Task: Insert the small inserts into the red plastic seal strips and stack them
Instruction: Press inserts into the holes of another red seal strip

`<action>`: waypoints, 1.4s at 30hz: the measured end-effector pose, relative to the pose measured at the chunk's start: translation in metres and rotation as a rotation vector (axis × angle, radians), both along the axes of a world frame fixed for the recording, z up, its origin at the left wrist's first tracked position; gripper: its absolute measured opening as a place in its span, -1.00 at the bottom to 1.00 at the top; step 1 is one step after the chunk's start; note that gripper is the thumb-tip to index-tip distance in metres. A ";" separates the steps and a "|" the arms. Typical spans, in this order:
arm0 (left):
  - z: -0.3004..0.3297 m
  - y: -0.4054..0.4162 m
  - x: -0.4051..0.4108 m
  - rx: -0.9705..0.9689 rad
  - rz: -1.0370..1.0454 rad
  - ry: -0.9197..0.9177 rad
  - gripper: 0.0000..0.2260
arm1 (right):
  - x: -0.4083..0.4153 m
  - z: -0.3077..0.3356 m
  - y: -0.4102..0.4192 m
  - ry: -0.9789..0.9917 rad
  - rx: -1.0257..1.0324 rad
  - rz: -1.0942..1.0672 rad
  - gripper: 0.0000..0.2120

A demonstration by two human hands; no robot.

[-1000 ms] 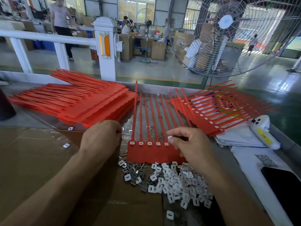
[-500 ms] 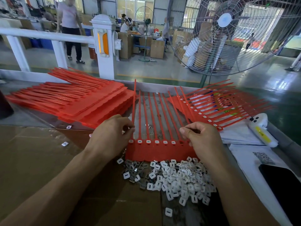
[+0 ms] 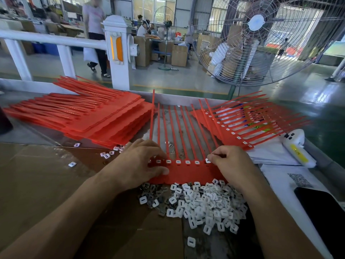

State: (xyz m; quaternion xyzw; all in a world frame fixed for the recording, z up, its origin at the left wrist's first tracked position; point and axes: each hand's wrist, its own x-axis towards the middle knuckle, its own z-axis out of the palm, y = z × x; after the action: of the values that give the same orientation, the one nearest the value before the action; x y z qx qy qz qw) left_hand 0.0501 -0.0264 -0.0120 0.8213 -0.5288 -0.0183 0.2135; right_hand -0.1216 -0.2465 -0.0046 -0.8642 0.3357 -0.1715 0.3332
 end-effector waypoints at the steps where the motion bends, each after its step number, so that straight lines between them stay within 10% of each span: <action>1: 0.000 0.000 0.000 0.002 0.000 0.006 -0.55 | 0.001 0.000 0.001 0.010 0.000 0.003 -0.89; 42: -0.004 -0.001 0.002 -0.014 -0.010 0.053 -0.56 | 0.000 0.000 0.010 -0.090 -0.038 0.024 -0.89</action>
State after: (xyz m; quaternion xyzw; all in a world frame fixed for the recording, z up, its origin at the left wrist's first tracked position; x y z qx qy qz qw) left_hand 0.0521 -0.0279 -0.0158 0.8163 -0.5272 -0.0372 0.2331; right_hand -0.1220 -0.2366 -0.0043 -0.8657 0.3068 -0.2128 0.3334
